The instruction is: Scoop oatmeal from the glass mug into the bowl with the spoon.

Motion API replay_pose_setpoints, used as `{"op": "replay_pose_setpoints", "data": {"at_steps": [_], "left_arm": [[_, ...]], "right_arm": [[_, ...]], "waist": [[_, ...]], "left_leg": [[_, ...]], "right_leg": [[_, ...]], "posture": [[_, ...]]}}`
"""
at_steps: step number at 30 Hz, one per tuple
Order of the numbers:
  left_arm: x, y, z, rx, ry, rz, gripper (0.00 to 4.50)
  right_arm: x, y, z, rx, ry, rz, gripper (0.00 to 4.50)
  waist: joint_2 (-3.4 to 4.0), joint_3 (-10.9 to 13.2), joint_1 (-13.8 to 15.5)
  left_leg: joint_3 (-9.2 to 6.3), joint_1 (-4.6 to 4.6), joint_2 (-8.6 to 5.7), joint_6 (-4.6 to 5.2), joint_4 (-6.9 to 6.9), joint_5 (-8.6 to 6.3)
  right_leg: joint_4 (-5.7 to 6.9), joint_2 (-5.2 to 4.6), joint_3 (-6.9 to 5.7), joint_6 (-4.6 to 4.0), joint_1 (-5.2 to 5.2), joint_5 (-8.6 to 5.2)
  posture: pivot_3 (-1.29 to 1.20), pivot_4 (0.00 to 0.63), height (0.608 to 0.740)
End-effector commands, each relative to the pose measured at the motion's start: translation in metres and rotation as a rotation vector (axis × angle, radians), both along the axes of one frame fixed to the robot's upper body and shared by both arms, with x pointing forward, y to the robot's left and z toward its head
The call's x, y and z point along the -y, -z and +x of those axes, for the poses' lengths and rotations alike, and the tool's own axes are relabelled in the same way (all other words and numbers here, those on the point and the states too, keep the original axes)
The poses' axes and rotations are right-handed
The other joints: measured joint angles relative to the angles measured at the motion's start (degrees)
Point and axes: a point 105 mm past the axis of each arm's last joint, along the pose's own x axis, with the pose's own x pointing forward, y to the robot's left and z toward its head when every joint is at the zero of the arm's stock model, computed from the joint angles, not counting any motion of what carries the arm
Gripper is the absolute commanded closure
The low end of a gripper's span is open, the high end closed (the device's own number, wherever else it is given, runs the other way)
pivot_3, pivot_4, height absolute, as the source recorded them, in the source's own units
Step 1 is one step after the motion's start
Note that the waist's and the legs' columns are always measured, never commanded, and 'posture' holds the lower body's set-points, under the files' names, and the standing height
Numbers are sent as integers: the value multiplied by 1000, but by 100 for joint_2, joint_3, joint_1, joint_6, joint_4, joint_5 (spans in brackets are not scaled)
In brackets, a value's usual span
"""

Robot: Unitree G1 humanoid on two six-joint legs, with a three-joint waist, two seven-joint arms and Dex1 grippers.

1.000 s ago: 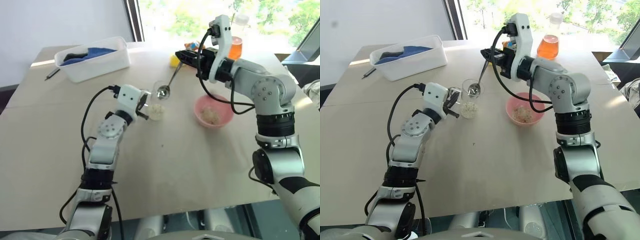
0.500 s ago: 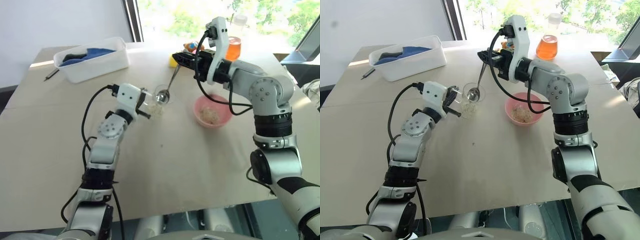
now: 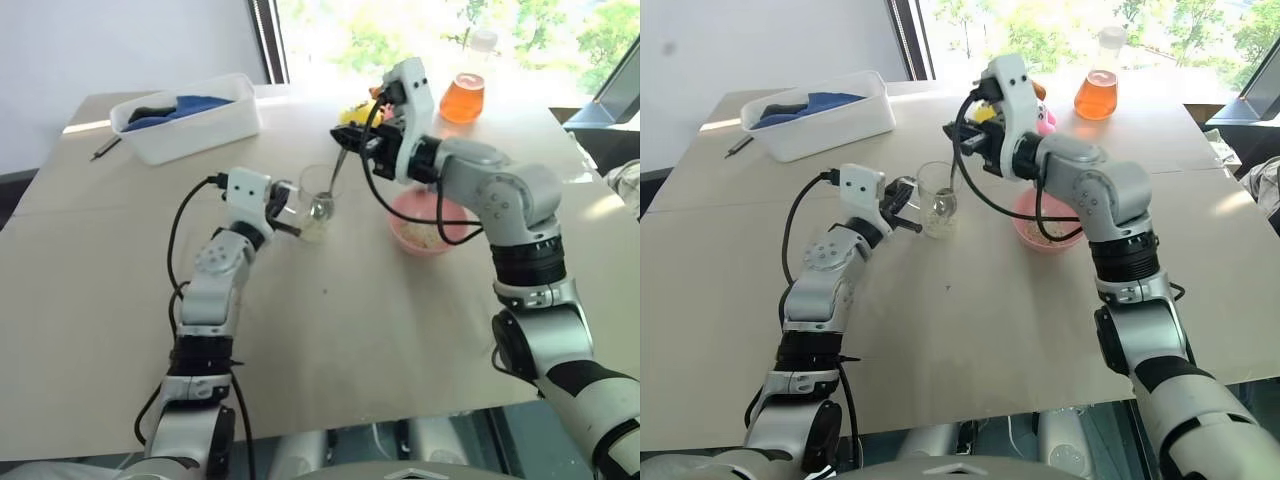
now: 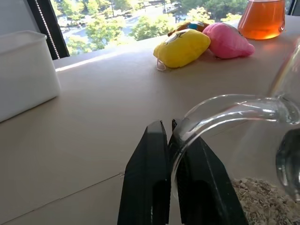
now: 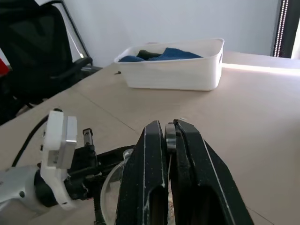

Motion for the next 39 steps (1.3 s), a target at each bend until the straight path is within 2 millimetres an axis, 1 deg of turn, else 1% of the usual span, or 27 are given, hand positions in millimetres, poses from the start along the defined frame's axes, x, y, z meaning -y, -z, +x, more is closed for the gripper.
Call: {"op": "replay_pose_setpoints", "data": {"at_steps": [1, 3, 6, 10, 12, 14, 16, 19, 22, 25, 28, 31, 35, 39], "left_arm": [[15, -10, -3, 30, 124, -42, 4459], [15, -9, -3, 18, 139, -73, 4459], [13, -6, 1, 11, 135, -42, 4459], [13, -7, 2, 14, 138, -42, 4459], [16, -6, 2, 18, 145, -30, 4459], [19, -4, 2, 18, 153, -15, 4459], [20, -3, 1, 18, 155, -11, 4459], [24, 2, 0, 16, 162, -1, 4459], [26, 3, 0, 20, 166, 4, 4459], [27, 4, 0, 24, 164, 7, 4459], [28, 5, 1, 35, 160, 9, 4459], [32, 5, 3, 46, 165, 23, 4459], [37, 5, 6, 55, 167, 20, 4459], [40, 4, 9, 62, 169, 17, 4459]], "right_arm": [[-6, -4, 2, 120, 26, -36, 4500], [-9, 3, 3, 144, 26, -69, 4500], [-12, 15, 3, 184, 18, -149, 4500], [-16, 28, -2, 177, -22, -200, 4500], [-19, 31, -8, 58, -48, -133, 4500], [-19, 31, -10, -3, -49, -100, 4500], [-15, 29, -6, -53, -23, -73, 4500], [-4, 26, 3, -206, 29, 6, 4500], [6, 21, 8, -278, 61, 47, 4500], [15, 14, 13, -305, 93, 73, 4500], [30, -1, 17, -322, 127, 127, 4500], [39, -12, 18, -343, 145, 168, 4500], [49, -19, 18, -344, 174, 184, 4500], [54, -24, 17, -316, 190, 182, 4500]], "waist": [[0, 0, -10], [0, 0, -14], [0, 0, -17], [0, 0, -15], [0, 0, -14], [0, 0, -14], [0, -1, -5], [0, -1, -2], [0, 0, -5], [0, 0, -5], [0, 0, -1], [0, -1, 3], [0, -1, 6], [0, -1, 7]], "left_leg": [[0, 0, -1, 0, 0, 0], [-1, 1, -1, -1, 0, 1], [-4, 1, 0, -2, 0, 1], [-6, 4, 0, -4, 2, 3], [-8, 4, 0, -4, 3, 3], [-9, 4, 0, -5, 4, 3], [-11, 4, 0, -5, 3, 3], [-12, 3, -2, -5, 4, 3], [-12, 3, -4, -5, 3, 3], [-13, 3, -4, -5, 0, 3], [-12, 3, -6, -5, 1, 3], [-13, 3, -7, -5, 1, 3], [-13, 3, -7, -4, 1, 3], [-12, 3, -8, -4, 1, 4]], "right_leg": [[0, 0, 0, 0, -1, 0], [-1, 1, 0, 0, -1, 0], [-1, 2, -2, 0, -2, 0], [1, 2, -2, 0, 0, 0], [1, 2, -2, 0, 1, 0], [2, 2, -2, 0, 1, 0], [2, 2, -2, 0, 1, 0], [3, 1, -3, 0, 2, 0], [3, 0, -3, 0, 1, 0], [3, 1, -3, 0, 0, 0], [3, 0, -3, 0, 1, 0], [3, 0, -3, 0, 2, 0], [5, 0, -3, 0, 2, 0], [6, -1, -2, 0, 2, 0]], "posture": [[0, 150, 740], [0, 150, 740], [0, 150, 740], [0, 150, 740], [0, 150, 740], [0, 150, 740], [0, 150, 740], [0, 150, 740], [0, 150, 740], [0, 150, 740], [0, 150, 740], [0, 150, 740], [0, 150, 740], [0, 150, 740]]}}
